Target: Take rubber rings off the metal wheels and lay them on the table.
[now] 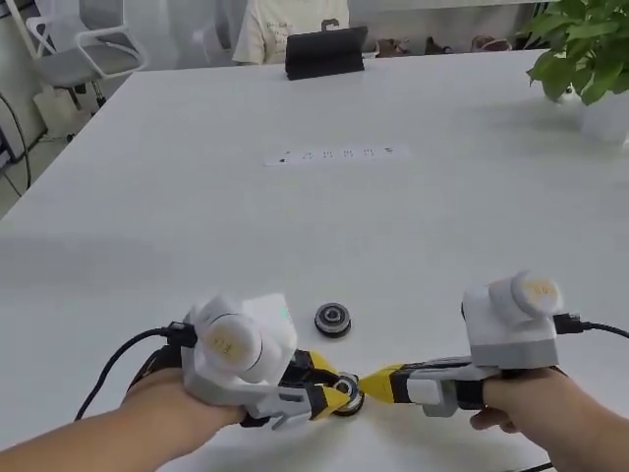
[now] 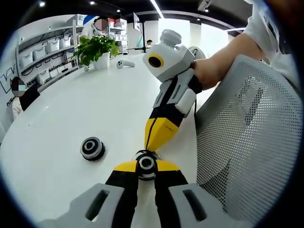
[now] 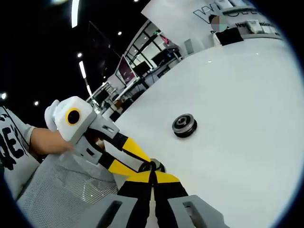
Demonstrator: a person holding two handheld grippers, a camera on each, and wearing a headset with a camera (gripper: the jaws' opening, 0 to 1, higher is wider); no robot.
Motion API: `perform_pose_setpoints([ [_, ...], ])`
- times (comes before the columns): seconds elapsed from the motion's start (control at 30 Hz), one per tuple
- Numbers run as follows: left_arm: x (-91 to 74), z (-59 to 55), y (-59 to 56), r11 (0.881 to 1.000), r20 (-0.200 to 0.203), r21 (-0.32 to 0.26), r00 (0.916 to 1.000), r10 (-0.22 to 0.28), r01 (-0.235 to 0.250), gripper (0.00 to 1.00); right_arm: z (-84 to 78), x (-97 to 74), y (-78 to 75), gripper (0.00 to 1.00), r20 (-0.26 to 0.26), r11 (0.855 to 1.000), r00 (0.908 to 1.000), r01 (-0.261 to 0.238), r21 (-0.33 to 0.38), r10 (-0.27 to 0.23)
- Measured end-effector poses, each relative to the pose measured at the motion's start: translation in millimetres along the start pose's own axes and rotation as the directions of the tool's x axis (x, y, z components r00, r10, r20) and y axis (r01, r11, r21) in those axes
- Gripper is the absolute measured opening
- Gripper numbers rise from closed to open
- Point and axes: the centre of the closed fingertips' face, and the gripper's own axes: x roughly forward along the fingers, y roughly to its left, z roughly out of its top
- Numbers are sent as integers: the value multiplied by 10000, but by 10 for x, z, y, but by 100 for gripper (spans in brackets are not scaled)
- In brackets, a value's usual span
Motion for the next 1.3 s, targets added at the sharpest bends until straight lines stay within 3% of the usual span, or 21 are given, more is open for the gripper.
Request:
perform_pose_setpoints([
  [0.53,3,-2,2,10000,-27,15,10000,20,-20,7,1,6,4,0,22,9991,10000,-15,-417,16],
  [1.3,3,-4,6,10000,-87,22,10000,47,-47,7,8,27,68,0,66,9994,9994,-333,83,333],
])
